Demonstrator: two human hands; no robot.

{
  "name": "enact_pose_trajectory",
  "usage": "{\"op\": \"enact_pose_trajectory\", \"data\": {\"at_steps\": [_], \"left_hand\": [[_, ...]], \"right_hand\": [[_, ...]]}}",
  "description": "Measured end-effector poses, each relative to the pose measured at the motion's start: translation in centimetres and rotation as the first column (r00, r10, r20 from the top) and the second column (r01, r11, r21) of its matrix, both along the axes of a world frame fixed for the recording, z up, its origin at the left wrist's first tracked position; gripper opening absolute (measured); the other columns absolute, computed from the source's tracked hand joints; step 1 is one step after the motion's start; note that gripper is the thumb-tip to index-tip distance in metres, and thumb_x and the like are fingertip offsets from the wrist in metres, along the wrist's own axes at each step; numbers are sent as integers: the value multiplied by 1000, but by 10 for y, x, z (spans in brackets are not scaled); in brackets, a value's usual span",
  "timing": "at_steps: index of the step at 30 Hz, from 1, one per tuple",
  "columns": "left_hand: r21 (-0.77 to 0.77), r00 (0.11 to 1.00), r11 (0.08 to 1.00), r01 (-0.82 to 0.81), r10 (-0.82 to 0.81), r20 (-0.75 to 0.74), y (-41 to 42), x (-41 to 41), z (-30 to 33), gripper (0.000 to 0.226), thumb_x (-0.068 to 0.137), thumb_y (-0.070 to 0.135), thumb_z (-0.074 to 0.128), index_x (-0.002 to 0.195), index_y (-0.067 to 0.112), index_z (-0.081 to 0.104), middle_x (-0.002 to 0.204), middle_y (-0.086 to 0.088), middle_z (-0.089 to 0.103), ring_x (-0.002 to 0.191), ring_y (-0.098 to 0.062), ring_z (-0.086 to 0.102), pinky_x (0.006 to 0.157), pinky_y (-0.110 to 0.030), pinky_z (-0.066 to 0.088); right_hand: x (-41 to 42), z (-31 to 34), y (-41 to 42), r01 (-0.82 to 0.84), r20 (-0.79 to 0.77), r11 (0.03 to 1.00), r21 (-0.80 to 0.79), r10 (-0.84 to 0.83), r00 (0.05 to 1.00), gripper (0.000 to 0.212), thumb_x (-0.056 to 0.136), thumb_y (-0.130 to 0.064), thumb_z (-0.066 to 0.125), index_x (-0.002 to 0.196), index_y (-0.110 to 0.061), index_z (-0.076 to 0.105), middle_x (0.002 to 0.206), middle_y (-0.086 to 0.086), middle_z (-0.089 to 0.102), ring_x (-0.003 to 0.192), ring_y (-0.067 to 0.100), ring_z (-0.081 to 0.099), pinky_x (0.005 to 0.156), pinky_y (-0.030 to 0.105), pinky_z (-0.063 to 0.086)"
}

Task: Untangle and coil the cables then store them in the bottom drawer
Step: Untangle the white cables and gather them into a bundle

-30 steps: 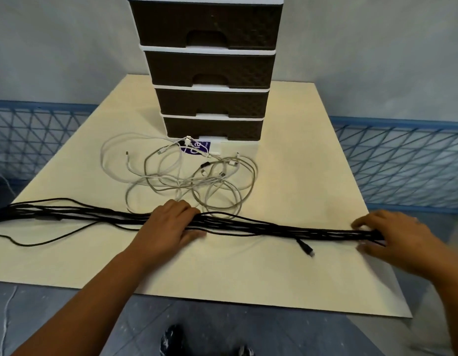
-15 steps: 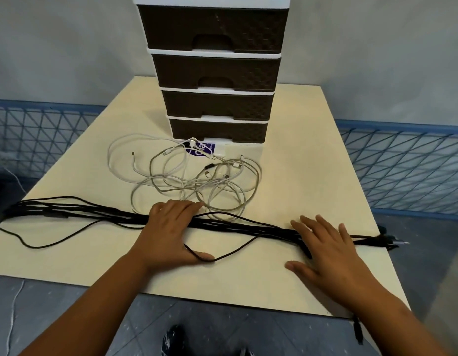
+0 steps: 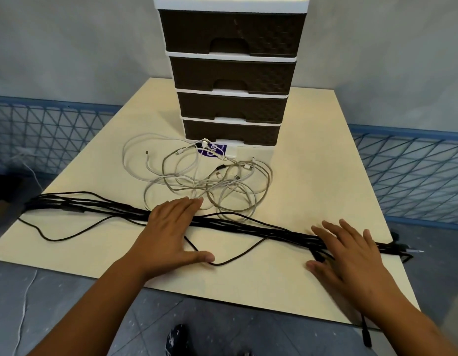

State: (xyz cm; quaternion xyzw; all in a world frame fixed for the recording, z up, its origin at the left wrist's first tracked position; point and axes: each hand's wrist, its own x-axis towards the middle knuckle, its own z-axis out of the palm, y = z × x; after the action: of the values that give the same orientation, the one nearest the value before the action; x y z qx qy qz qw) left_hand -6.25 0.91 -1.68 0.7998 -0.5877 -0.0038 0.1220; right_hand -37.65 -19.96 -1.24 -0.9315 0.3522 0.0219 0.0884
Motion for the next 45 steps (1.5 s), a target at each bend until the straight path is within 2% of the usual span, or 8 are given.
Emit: {"op": "enact_pose_trajectory", "data": {"at_steps": [11, 16, 21, 24, 28, 34, 39, 45], "left_hand": [[-218, 961, 937, -274, 259, -93, 12, -8, -9, 62, 97, 61, 26, 141, 22, 46, 137, -1, 53, 133, -21, 39, 106, -36, 26], [-262, 935, 898, -354, 330, -130, 27, 23, -6, 57, 96, 57, 32, 135, 20, 51, 132, -4, 56, 129, -24, 42, 104, -45, 35], [-223, 939, 913, -341, 319, -131, 20, 54, -1, 61, 94, 59, 30, 131, 18, 56, 131, -3, 57, 127, -24, 44, 100, -46, 37], [-179, 951, 937, -301, 281, -130, 9, 74, 7, 60, 93, 60, 30, 130, 21, 56, 131, -1, 56, 126, -22, 43, 98, -43, 36], [-158, 962, 954, -253, 230, -148, -5, 102, 11, 60, 91, 61, 29, 129, 22, 56, 129, 1, 56, 124, -20, 44, 93, -38, 35], [-134, 883, 988, -81, 10, -468, -30, 122, 35, 63, 77, 76, 43, 125, 37, 57, 122, 19, 58, 118, -5, 45, 98, -30, 39], [-103, 847, 991, 90, -130, -516, -52, 126, 49, 46, 81, 72, 52, 116, 43, 60, 103, 28, 60, 105, 3, 50, 92, -35, 45], [-310, 590, 951, 3, -252, -767, -59, 134, 78, 57, 85, 77, 30, 100, 39, 69, 102, 17, 69, 103, -1, 62, 90, -19, 46]], "right_hand": [[34, 21, 7, -77, 182, 994, 84, 61, 981, 64, 87, -67, 33, 144, -38, 39, 148, -8, 42, 145, 21, 27, 117, 41, 17], [85, 33, 10, -112, 307, 989, 101, 77, 949, 39, 95, -44, 52, 131, -28, 56, 130, -7, 55, 121, 15, 47, 97, 24, 35], [152, 29, 8, 17, 328, 962, 272, -109, 938, 42, 95, -43, 55, 130, -19, 58, 122, 1, 57, 102, 19, 59, 83, 27, 42], [184, 31, 3, 50, 325, 939, 339, -167, 931, 18, 95, -34, 58, 98, -19, 67, 97, 2, 69, 88, 21, 63, 71, 27, 41], [214, 58, -5, 57, 350, 913, 404, -212, 912, 23, 96, -26, 57, 74, -24, 63, 74, -5, 69, 62, 14, 57, 55, 24, 38], [254, 151, -5, -30, 635, 938, 346, -210, 743, 13, 97, -30, 57, 95, -22, 67, 77, -1, 67, 67, 11, 60, 60, 26, 48], [273, 219, -8, -115, 837, 960, 254, -159, 523, 11, 98, -25, 57, 91, -20, 64, 64, -5, 64, 54, 10, 56, 51, 25, 47], [273, 281, -12, -100, 926, 969, 226, -181, 332, 18, 103, -20, 44, 107, -7, 55, 76, 2, 63, 63, 21, 67, 57, 29, 57]]}}
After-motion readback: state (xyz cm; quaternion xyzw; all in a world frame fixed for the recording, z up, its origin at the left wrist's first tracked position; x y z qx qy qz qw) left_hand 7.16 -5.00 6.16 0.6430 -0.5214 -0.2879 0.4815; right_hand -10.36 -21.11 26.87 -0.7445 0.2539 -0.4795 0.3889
